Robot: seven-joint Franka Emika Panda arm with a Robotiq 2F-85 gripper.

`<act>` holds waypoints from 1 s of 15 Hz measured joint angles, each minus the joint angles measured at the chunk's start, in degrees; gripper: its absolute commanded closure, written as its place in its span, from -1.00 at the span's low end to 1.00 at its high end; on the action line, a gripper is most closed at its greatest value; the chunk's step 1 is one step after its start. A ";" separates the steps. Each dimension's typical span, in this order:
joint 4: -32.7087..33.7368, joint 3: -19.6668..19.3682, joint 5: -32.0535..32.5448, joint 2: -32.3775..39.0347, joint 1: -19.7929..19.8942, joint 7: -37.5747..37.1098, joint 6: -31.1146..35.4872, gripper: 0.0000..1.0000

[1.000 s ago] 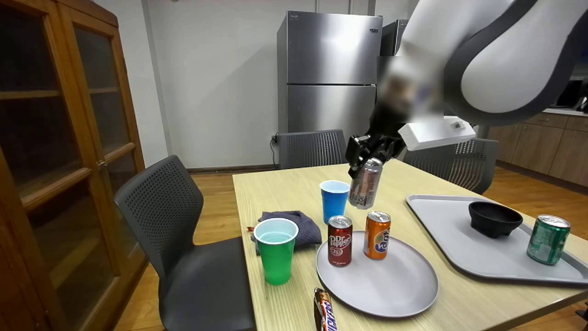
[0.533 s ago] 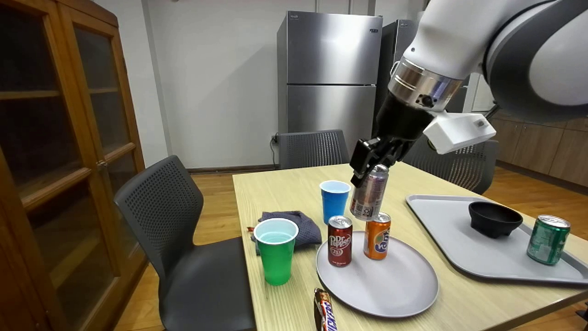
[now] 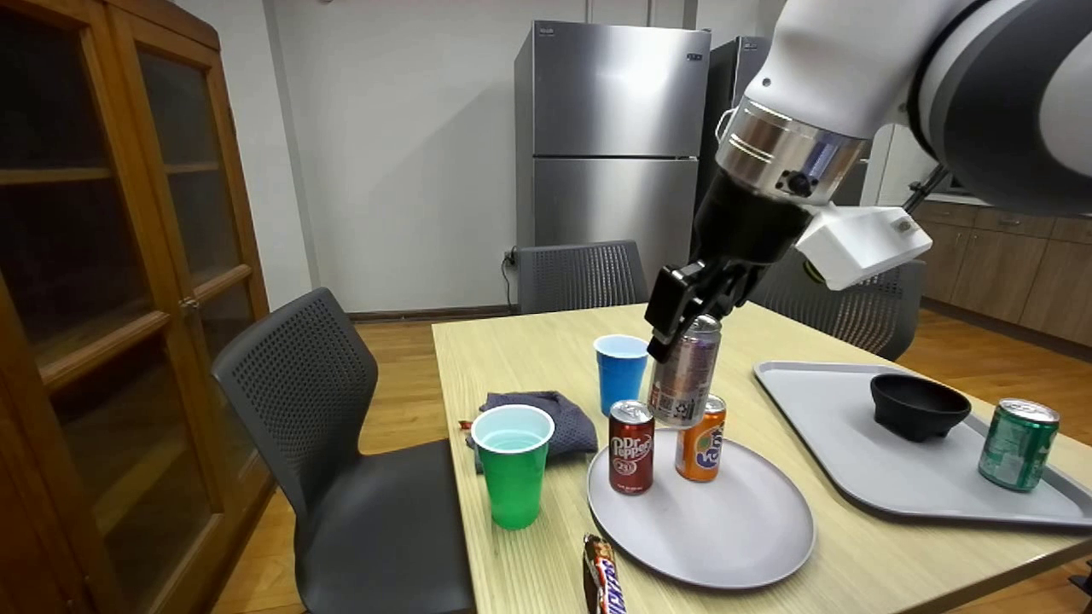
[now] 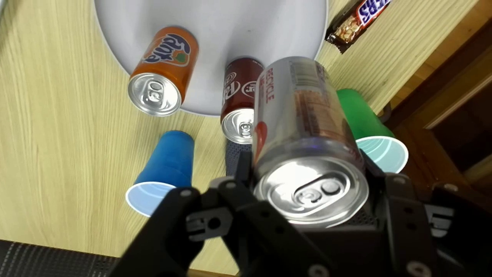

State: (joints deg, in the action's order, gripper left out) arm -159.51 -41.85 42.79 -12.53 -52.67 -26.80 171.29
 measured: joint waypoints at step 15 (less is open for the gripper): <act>3.08 4.09 0.75 12.22 -0.14 -12.30 0.47 0.22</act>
State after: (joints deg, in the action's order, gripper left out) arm -156.44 -37.76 43.54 -0.32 -52.81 -39.10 171.77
